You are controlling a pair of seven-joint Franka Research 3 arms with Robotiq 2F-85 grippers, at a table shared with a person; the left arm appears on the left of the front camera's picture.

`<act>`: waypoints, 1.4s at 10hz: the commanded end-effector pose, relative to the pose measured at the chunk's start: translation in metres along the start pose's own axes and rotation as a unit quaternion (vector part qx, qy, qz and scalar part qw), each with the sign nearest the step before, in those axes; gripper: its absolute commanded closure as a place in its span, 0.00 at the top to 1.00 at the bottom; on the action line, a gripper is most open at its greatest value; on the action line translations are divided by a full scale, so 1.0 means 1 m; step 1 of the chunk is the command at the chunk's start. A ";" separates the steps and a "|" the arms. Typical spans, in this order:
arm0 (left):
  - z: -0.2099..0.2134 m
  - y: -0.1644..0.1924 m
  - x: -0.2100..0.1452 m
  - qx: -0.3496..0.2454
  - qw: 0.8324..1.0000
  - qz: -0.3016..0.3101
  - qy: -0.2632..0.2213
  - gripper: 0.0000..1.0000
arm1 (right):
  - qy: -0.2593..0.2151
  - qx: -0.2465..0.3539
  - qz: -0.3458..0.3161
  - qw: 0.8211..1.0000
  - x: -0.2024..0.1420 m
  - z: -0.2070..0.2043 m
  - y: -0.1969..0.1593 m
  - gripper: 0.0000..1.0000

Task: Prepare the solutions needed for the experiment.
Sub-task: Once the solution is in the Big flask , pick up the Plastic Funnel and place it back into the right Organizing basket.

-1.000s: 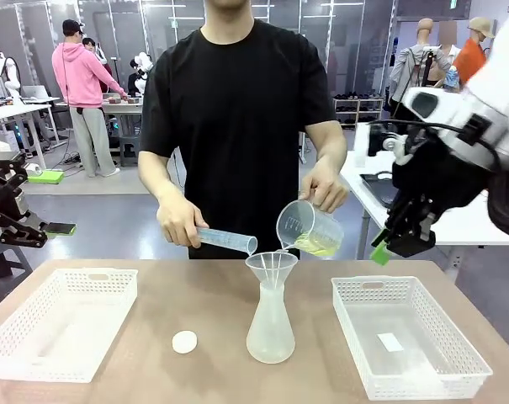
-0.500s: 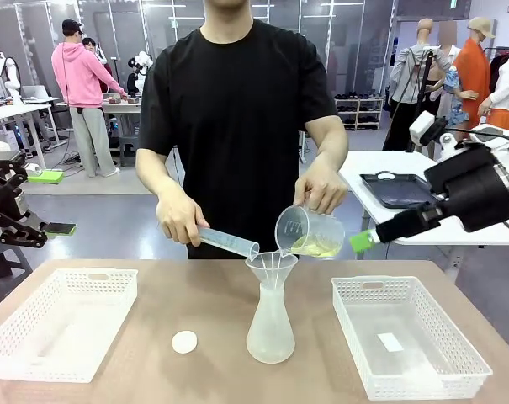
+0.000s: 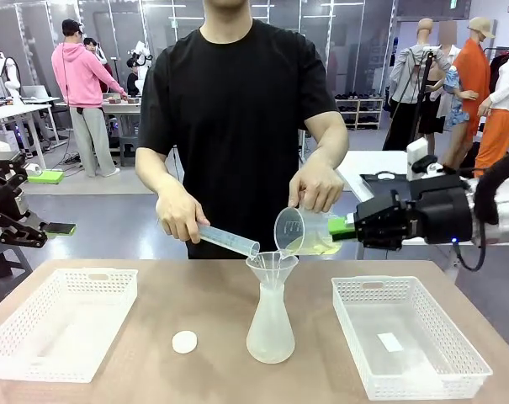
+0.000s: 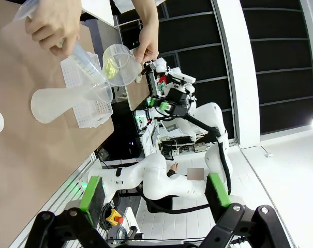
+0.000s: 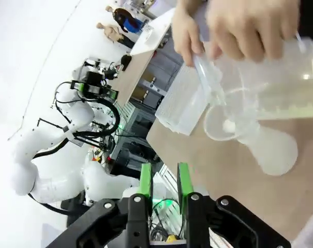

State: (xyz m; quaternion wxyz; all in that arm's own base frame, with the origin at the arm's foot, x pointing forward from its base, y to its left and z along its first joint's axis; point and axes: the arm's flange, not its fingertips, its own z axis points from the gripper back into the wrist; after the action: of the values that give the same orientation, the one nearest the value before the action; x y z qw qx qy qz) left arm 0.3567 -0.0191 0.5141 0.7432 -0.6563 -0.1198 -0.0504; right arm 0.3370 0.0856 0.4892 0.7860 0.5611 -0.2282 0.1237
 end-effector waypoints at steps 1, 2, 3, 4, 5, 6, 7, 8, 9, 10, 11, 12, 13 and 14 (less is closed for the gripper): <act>-0.001 -0.002 -0.001 -0.010 1.000 -0.004 0.001 1.00 | 0.020 -0.007 -0.017 1.000 -0.088 0.013 -0.010 0.27; -0.001 -0.002 -0.001 -0.010 1.000 -0.004 0.001 1.00 | 0.034 0.015 0.002 0.999 -0.091 0.019 -0.013 0.27; -0.001 -0.002 -0.001 -0.010 1.000 -0.004 0.001 1.00 | 0.045 0.051 0.028 0.997 -0.095 0.025 -0.018 0.27; -0.001 -0.002 -0.001 -0.010 1.000 -0.004 0.001 1.00 | 0.056 0.057 0.026 0.996 -0.097 0.031 -0.023 0.27; -0.001 -0.002 -0.001 -0.010 1.000 -0.004 0.001 1.00 | 0.068 0.075 0.015 0.995 -0.099 0.036 -0.025 0.27; -0.001 -0.002 -0.001 -0.010 1.000 -0.004 0.001 1.00 | 0.064 0.076 -0.016 0.995 -0.099 0.041 -0.028 0.39; -0.001 -0.002 -0.001 -0.010 1.000 -0.004 0.001 1.00 | 0.071 0.074 -0.027 0.994 -0.099 0.044 -0.031 0.47; -0.001 -0.002 -0.001 -0.010 1.000 -0.004 0.001 1.00 | 0.076 0.079 -0.035 0.993 -0.098 0.046 -0.035 0.59; -0.001 -0.002 -0.001 -0.010 1.000 -0.004 0.001 1.00 | 0.076 0.076 -0.043 0.993 -0.097 0.046 -0.036 0.67; -0.001 -0.002 -0.001 -0.010 1.000 -0.004 0.001 1.00 | 0.078 0.078 -0.045 0.993 -0.095 0.045 -0.036 0.78; -0.001 -0.002 -0.001 -0.010 1.000 -0.004 0.001 1.00 | 0.089 0.087 -0.046 0.991 -0.094 0.041 -0.038 0.85; -0.001 -0.002 -0.001 -0.010 1.000 -0.004 0.001 1.00 | 0.076 0.078 -0.038 0.993 -0.030 0.058 -0.047 0.85; -0.001 -0.002 -0.001 -0.010 1.000 -0.004 0.001 1.00 | 0.076 0.078 -0.038 0.993 -0.030 0.058 -0.047 0.85; -0.001 -0.002 -0.001 -0.010 1.000 -0.004 0.001 1.00 | 0.076 0.078 -0.038 0.993 -0.030 0.058 -0.047 0.85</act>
State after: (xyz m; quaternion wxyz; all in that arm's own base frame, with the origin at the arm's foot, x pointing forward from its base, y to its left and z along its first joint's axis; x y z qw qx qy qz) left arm 0.3566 -0.0191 0.5141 0.7431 -0.6565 -0.1196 -0.0506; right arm 0.3199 0.0177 0.4488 0.7585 0.6197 -0.1305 0.1537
